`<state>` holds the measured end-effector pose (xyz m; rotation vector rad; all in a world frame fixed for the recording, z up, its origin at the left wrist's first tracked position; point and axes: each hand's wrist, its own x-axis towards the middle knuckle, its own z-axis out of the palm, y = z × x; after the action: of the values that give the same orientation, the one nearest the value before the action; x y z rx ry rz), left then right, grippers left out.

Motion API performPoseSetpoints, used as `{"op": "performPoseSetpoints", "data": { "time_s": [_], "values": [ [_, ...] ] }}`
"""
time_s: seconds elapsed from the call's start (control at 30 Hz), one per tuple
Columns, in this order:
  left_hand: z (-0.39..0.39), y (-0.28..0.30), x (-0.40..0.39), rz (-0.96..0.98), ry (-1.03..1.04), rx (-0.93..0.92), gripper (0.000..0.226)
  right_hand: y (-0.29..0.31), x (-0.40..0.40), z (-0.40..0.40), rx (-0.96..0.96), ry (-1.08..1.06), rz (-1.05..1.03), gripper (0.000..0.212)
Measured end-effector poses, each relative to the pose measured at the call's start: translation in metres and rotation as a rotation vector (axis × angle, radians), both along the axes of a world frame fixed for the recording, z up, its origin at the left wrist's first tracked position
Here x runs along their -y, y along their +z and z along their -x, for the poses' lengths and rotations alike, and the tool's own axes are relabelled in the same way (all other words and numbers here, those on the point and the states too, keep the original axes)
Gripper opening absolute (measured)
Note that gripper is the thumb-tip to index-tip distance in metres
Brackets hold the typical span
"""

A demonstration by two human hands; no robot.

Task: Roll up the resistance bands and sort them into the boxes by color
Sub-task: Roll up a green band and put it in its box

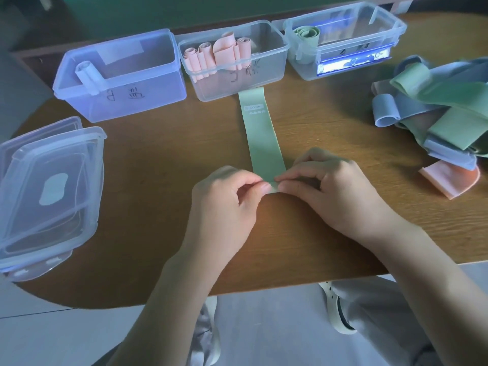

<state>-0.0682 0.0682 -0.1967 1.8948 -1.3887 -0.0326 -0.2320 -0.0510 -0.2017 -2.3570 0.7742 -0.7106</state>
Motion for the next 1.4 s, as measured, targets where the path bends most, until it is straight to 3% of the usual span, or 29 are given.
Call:
{"op": "performPoseSetpoints", "data": {
  "time_s": [0.27, 0.47, 0.73, 0.93, 1.03, 1.23, 1.4],
  "values": [
    [-0.004, 0.004, 0.003, -0.065, 0.003, -0.014, 0.017, 0.003, 0.002, -0.004, 0.031, 0.031, -0.02, 0.002],
    [-0.005, 0.002, 0.009, -0.058, 0.034, -0.022, 0.014, 0.005, 0.009, 0.001, -0.078, 0.045, 0.014, 0.021],
    [0.002, -0.006, 0.016, 0.026, 0.015, 0.041, 0.009, 0.009, 0.017, -0.003, -0.133, 0.014, 0.033, 0.019],
    [-0.001, 0.0, 0.016, 0.007, -0.015, 0.035, 0.005, 0.008, 0.014, -0.005, -0.041, -0.028, -0.006, 0.019],
    [-0.002, 0.004, 0.015, -0.039, -0.019, -0.004, 0.015, 0.007, 0.013, -0.006, -0.024, -0.008, 0.033, 0.009],
    [-0.002, -0.002, 0.018, -0.105, 0.012, 0.047, 0.031, 0.008, 0.016, -0.006, -0.079, -0.027, 0.05, 0.025],
    [-0.003, -0.009, 0.02, -0.107, 0.026, 0.098, 0.034, 0.006, 0.017, -0.009, -0.097, -0.058, 0.082, 0.024]
  ]
}}
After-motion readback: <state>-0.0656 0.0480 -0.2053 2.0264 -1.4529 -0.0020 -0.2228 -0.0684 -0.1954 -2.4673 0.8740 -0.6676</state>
